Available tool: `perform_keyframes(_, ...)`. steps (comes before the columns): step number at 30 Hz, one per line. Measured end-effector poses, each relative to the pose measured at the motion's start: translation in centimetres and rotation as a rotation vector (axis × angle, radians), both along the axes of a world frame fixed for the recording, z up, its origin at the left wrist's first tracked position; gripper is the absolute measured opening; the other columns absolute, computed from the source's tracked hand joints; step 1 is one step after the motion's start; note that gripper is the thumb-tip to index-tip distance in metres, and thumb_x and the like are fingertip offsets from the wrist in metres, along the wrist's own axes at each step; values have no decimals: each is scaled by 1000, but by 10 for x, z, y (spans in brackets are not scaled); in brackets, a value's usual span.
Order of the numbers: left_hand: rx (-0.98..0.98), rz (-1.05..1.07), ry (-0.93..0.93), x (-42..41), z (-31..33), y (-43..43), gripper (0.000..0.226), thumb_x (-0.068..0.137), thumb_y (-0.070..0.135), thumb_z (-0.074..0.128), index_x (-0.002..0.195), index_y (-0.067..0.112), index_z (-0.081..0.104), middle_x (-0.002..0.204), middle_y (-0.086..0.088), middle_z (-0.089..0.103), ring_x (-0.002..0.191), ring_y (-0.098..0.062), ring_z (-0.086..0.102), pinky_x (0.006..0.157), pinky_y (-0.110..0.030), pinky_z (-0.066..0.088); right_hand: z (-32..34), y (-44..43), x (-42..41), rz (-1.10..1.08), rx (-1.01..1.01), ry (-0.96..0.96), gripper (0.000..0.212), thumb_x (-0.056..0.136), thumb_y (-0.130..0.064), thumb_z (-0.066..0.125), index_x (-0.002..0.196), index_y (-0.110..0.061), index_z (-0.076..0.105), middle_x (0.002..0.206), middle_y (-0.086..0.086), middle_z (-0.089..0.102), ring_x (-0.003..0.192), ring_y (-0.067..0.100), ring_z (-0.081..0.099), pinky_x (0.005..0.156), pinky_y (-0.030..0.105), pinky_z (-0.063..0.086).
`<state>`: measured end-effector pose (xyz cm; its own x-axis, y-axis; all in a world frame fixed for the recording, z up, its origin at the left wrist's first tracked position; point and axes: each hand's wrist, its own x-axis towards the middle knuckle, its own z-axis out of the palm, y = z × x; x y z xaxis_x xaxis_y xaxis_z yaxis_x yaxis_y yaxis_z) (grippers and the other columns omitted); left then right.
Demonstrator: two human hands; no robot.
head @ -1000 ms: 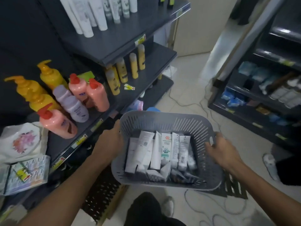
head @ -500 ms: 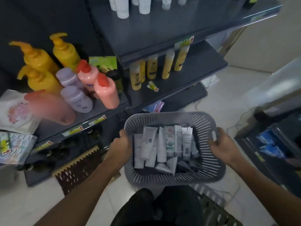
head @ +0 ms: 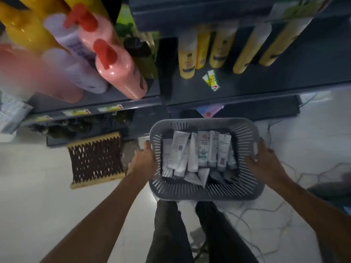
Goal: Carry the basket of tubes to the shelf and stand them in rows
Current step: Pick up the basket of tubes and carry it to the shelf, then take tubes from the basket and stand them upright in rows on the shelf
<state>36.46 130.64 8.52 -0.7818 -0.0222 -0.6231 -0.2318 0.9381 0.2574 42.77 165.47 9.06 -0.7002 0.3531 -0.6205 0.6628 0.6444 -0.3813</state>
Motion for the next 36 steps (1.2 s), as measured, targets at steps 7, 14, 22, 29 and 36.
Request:
perform_keyframes(7,45,79,22,5,-39,2,44,97,20,44,136,14,27,96,-20,66,72,-33,62,67,-44,51,-44,13,-18,98,6,-104,95,91,-45,58,158,-22,-5,137,27,46,114,44,57,92,49,51)
perform_keyframes(14,-85,39,294,8,-17,22,59,91,21,51,144,7,28,131,-22,46,114,-37,49,96,-50,47,-31,-18,-19,406,529,234,71,82,-25,71,140,-3,37,131,27,43,115,44,42,93,56,44)
perform_keyframes(22,-30,-578,150,-38,-105,60,77,66,-1,78,135,9,45,139,-15,35,133,-36,35,96,-48,51,-104,-77,-72,786,33,99,71,89,-26,69,150,-12,37,146,10,45,134,30,42,106,45,45)
perform_keyframes(29,-189,-814,9,-68,-183,60,116,55,39,90,146,6,27,146,-14,34,134,-35,36,109,-50,35,-175,-81,-107,932,-57,-47,113,77,-25,83,160,-22,7,165,2,19,144,25,34,105,44,45)
perform_keyframes(36,-83,-847,-162,-82,-183,54,146,45,43,96,155,10,5,160,-11,20,146,-32,22,119,-47,19,-195,-79,-118,909,-98,29,89,61,-39,91,130,-26,38,128,3,58,107,27,62,85,40,52)
